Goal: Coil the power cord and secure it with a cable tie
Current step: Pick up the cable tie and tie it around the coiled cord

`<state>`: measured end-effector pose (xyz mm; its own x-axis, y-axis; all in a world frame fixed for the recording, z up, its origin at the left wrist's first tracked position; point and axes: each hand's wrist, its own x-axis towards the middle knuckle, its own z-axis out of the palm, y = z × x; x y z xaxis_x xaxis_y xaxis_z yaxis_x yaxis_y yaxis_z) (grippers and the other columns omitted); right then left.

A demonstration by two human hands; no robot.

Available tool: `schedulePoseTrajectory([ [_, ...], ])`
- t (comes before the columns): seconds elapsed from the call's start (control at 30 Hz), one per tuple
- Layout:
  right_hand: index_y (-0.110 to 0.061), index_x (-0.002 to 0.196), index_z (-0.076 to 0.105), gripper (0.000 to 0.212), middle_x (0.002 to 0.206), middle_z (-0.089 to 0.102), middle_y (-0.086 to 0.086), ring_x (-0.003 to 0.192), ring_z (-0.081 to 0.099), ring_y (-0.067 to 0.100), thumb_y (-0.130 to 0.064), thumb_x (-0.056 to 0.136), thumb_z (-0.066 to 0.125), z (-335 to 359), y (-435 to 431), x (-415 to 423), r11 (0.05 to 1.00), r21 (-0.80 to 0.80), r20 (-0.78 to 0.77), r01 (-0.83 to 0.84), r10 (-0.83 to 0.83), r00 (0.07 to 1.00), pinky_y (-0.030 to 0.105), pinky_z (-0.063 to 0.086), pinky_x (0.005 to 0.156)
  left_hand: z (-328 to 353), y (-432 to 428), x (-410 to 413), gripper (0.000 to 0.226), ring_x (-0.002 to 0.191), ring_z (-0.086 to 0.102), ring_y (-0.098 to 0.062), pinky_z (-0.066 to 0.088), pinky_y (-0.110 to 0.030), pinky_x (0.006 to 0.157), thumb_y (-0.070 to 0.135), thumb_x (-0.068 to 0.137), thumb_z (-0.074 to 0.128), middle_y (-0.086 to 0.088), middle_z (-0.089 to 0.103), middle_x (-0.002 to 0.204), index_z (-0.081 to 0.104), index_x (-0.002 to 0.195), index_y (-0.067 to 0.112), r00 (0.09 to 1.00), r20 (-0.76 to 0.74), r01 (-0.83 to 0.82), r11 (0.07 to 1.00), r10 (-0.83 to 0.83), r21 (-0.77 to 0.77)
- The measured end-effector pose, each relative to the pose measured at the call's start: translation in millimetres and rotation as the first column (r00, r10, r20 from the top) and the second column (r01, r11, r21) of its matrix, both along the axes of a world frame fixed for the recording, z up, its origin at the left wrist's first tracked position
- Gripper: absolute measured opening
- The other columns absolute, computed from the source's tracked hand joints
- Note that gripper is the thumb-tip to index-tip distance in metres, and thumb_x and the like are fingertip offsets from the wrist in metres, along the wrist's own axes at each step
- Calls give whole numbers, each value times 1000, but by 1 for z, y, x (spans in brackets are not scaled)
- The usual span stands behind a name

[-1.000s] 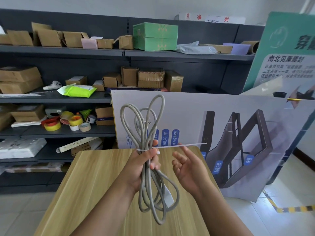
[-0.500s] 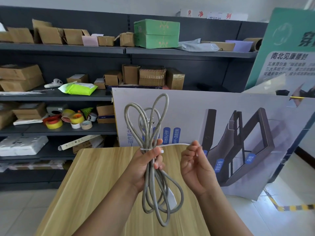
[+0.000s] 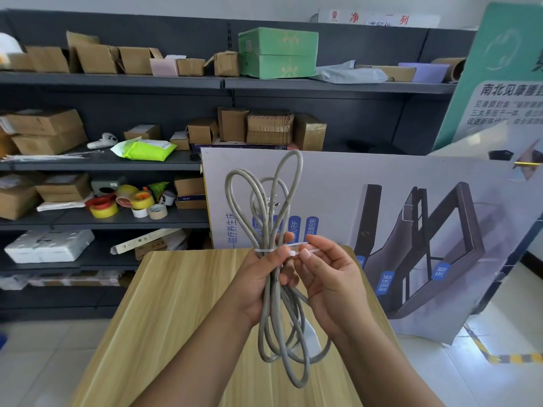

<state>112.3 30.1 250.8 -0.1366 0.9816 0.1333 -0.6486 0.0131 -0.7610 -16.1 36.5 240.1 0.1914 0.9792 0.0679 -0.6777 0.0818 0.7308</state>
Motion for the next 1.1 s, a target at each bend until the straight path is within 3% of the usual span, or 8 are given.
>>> schedulePoseTrajectory([
  [0.07,-6,87,72,29,72,71,13,59,70,24,-9,59,78,4,-3,-1,1000,-3,-9,1,-1,1000,30,57,52,1,0,-1,34,44,48,-9,46,-25,49,17,70,77,-7,67,70,67,102,10,1000,-17,5,1000,-5,5],
  [0.17,-4,87,70,20,72,69,16,55,68,25,-2,67,72,9,-7,-2,999,-33,-38,-11,9,999,30,57,51,3,-2,0,25,44,48,-9,46,-24,49,15,80,64,-4,63,64,64,104,9,999,-48,-7,1000,7,6],
  [0.43,-1,91,72,18,74,67,22,61,66,30,-4,73,71,9,-11,2,994,-91,41,-56,60,997,33,59,61,4,-7,-2,18,45,49,-11,46,-26,53,13,80,63,-5,52,56,74,94,15,998,-55,-32,999,32,4],
  [0.57,2,87,72,13,70,66,21,56,67,24,-2,75,66,14,-15,5,985,-118,-3,-127,127,992,26,58,56,4,-8,-2,18,44,48,-13,49,-27,52,11,81,62,-7,47,54,72,96,11,998,-50,-28,1000,29,5],
  [0.7,0,81,76,12,67,69,16,55,69,18,0,75,65,16,-18,8,970,-155,-5,-189,190,982,20,57,54,5,-10,-3,21,43,50,-11,49,-23,50,11,78,65,-6,54,56,70,98,11,994,-104,-15,1000,16,6],
  [0.83,4,86,73,15,72,68,20,58,70,22,-2,74,66,20,-19,13,974,-122,78,-189,200,977,22,59,57,6,-12,-1,20,43,50,-10,47,-21,49,9,79,65,-6,57,58,68,99,10,989,-146,-26,1000,27,10],
  [1.0,5,101,70,25,97,75,22,79,72,25,2,97,46,17,-18,19,992,-81,136,-101,111,984,28,61,70,5,-12,-1,22,44,50,-14,47,-27,49,7,78,67,-9,54,60,68,99,9,986,-158,-46,998,52,38],
  [1.1,1,108,70,24,97,75,17,74,70,23,4,96,49,18,-21,17,992,-97,142,-86,99,985,29,62,70,8,-16,1,27,47,53,-12,47,-25,50,7,78,66,-6,61,63,63,104,6,983,-178,-31,998,40,50],
])
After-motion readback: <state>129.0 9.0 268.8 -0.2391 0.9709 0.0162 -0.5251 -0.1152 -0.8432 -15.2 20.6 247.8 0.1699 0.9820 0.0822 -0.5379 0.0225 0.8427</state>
